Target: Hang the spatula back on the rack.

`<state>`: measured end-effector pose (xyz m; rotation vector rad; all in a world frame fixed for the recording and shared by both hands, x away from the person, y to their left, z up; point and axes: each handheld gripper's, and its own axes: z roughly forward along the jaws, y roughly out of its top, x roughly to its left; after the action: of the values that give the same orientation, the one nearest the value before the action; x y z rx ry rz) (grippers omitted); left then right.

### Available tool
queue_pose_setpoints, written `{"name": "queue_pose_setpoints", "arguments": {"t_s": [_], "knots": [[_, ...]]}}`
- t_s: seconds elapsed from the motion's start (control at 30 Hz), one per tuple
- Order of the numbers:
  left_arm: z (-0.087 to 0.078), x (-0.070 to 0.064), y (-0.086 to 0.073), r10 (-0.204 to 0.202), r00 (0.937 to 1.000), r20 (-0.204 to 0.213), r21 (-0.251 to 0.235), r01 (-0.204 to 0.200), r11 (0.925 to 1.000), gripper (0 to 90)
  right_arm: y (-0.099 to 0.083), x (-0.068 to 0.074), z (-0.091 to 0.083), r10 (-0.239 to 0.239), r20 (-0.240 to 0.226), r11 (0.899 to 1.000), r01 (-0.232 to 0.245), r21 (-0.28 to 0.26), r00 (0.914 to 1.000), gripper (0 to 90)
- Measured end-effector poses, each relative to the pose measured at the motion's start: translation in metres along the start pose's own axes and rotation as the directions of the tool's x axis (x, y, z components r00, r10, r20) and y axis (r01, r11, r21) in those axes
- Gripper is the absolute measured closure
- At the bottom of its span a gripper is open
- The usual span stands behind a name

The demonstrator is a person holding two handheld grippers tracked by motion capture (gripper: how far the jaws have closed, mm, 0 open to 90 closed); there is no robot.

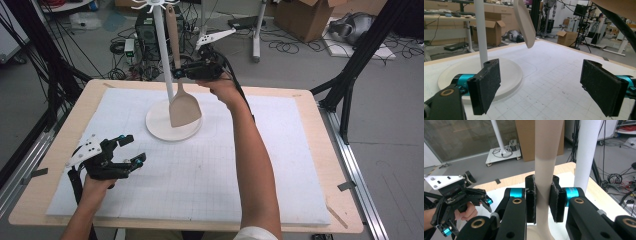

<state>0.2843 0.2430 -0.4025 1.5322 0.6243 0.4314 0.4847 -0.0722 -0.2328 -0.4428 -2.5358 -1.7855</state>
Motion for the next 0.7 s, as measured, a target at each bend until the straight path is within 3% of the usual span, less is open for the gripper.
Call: {"name": "queue_pose_setpoints", "arguments": {"t_s": [0.23,0.33,0.53,0.7], "knots": [[-0.0006,-0.0001,0.0002,0.001,1.0000,0.002,0.003,-0.001,1.0000,17.2,0.0069,-0.0022,0.0076,-0.006,0.052,1.000,0.005,0.021,0.9986,78.1],[-0.0018,0.0006,0.0002,0.003,1.0000,0.000,0.002,-0.003,1.0000,17.1,0.0082,-0.0024,0.0099,-0.010,0.047,1.000,0.009,0.024,0.9988,78.2],[-0.0025,0.0008,0.0001,0.001,1.0000,0.004,0.001,-0.001,1.0000,17.1,0.0077,-0.0046,0.0088,-0.006,-0.010,0.999,0.006,0.033,0.9999,78.3],[-0.0024,0.0011,0.0002,0.003,1.0000,0.001,0.000,-0.003,1.0000,17.1,0.0088,-0.0031,0.0064,-0.029,-0.013,0.998,0.029,0.048,0.9995,78.2]]}}
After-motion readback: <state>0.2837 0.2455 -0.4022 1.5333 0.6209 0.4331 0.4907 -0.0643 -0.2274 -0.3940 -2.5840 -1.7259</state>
